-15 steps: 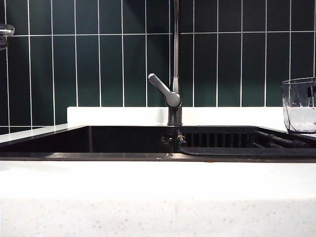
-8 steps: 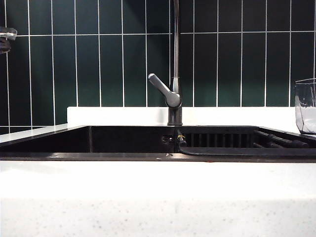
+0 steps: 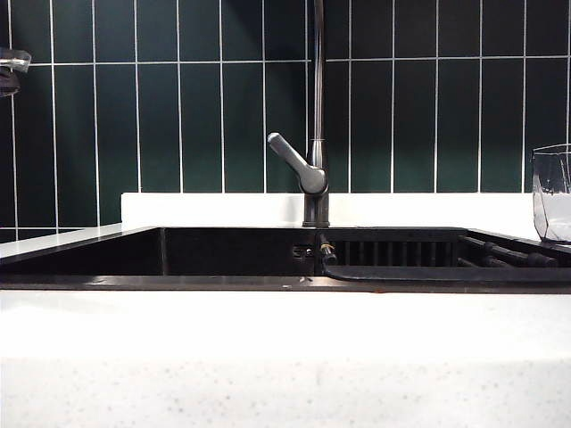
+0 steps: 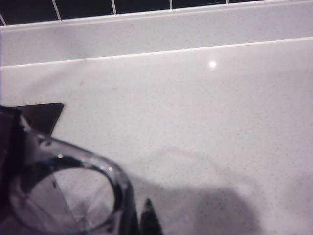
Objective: Pick up the mug next to the sink, go to the faucet to get some water, pour the water into the sink, and finally put the mug back to its place.
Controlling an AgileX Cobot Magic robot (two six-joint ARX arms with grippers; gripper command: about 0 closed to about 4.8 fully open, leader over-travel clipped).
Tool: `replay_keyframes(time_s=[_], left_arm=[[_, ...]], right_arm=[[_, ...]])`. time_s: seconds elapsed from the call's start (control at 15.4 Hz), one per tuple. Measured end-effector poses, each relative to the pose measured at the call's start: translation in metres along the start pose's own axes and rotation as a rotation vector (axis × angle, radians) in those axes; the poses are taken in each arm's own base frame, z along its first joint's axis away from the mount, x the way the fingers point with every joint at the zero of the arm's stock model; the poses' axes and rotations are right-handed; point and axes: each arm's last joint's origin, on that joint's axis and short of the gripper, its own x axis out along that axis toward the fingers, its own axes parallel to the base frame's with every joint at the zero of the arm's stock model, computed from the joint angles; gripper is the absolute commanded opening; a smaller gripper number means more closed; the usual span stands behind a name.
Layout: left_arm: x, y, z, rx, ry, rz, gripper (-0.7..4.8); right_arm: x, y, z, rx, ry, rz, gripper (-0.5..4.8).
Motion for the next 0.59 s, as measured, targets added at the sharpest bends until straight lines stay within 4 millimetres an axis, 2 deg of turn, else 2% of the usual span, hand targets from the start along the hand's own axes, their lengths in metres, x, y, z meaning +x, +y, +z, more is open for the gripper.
replay_keyframes(time_s=[0.26, 0.46, 0.59], left_arm=[[0.0000, -0.0001, 0.0000, 0.000, 0.001, -0.003, -0.06], [0.0000, -0.0001, 0.0000, 0.000, 0.002, -0.004, -0.06], [0.0000, -0.0002, -0.0001, 0.000, 0.002, -0.006, -0.05]], right_arm=[[0.0023, -0.0007, -0.0019, 0.005, -0.003, 0.000, -0.04], [0.0023, -0.0007, -0.0019, 0.005, -0.003, -0.001, 0.45], [0.0023, -0.0013, -0.0030, 0.006, 0.006, -0.021, 0.59]])
